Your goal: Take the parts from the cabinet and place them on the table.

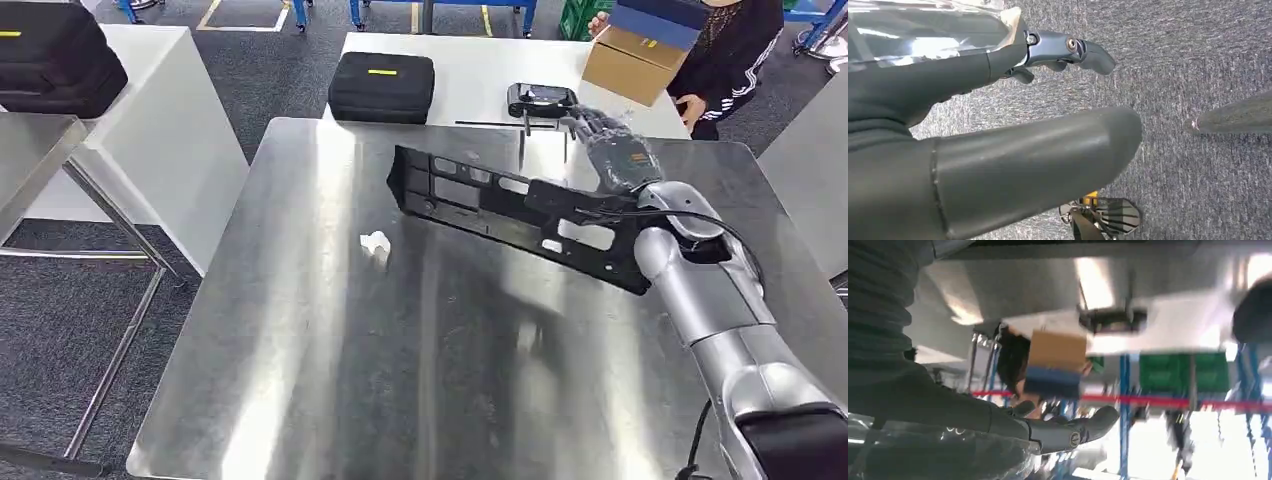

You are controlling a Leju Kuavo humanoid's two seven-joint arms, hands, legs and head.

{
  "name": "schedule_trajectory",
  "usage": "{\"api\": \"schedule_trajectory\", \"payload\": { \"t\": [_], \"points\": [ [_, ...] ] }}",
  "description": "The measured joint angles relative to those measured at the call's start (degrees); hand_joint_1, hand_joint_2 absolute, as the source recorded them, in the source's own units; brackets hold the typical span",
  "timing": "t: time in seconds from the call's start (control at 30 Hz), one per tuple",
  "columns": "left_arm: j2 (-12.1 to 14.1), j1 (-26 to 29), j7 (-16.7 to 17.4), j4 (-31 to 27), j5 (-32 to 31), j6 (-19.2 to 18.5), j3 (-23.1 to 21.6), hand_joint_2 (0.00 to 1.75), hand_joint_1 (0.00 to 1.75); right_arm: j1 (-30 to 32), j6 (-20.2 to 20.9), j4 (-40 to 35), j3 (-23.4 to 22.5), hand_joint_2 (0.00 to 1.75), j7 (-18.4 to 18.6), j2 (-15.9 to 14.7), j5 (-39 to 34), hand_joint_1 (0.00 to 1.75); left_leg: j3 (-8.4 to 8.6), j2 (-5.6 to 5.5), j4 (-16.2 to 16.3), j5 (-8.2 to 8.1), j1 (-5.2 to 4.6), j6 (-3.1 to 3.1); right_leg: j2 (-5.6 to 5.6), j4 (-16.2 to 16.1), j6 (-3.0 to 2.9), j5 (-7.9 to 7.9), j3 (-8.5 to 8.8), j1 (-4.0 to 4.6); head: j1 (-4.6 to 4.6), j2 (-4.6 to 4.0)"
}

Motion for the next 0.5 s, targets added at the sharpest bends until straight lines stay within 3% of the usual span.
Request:
{"api": "schedule_trajectory", "payload": {
  "t": [0.07,0.1,0.17,0.2,0.23,0.5],
  "points": [
    [0.04,0.0,0.02,0.0,-0.02,-0.24,0.0,0.0,0.0,-1.06,5.47,0.63,1.38,1.75,-0.86,-0.09,-1.76,0.0,-0.02,0.0,0.0,0.0,0.0,0.0,-0.01,0.0,0.0,0.0,-0.01,0.0,0.0,0.0],
    [0.09,0.0,0.15,0.0,-0.4,-0.74,0.0,0.0,0.0,-2.15,10.94,1.38,2.36,1.75,-1.43,-0.24,-4.89,0.0,0.01,0.0,0.01,0.0,-0.01,0.0,-0.01,0.0,0.0,0.0,-0.05,0.01,-0.02,0.0],
    [0.28,-0.12,0.89,0.0,-0.72,-1.35,-0.13,0.0,0.0,-4.46,26.51,1.79,4.76,1.75,-1.75,-1.83,-11.9,0.0,0.0,-0.05,0.02,0.01,-0.02,0.0,-0.05,0.0,0.01,0.01,-0.05,0.01,-0.02,0.0],
    [0.31,-0.15,1.16,0.0,-0.92,-1.51,-0.2,0.0,0.0,-5.18,31.1,1.64,5.37,1.75,-1.82,-2.71,-13.79,0.0,-0.03,-0.14,0.02,0.03,-0.01,0.03,-0.14,0.0,0.01,0.01,-0.03,0.01,0.02,0.0],
    [0.35,-0.15,1.24,0.02,-1.05,-1.7,-0.24,0.0,0.0,-5.75,32.96,1.62,5.77,1.75,-1.82,-3.3,-14.62,0.0,-0.05,-0.14,0.02,0.03,-0.01,0.03,-0.16,0.01,0.01,0.01,-0.03,0.01,0.0,0.0],
    [0.57,-0.44,1.51,0.0,-1.14,-1.84,-0.28,0.0,0.0,-7.66,32.24,0.72,8.7,1.75,-1.05,-6.43,-16.62,0.0,-0.05,-0.05,0.02,0.02,-0.04,0.03,-0.09,-0.01,0.02,0.01,-0.04,0.0,0.0,0.0]
  ]
}}
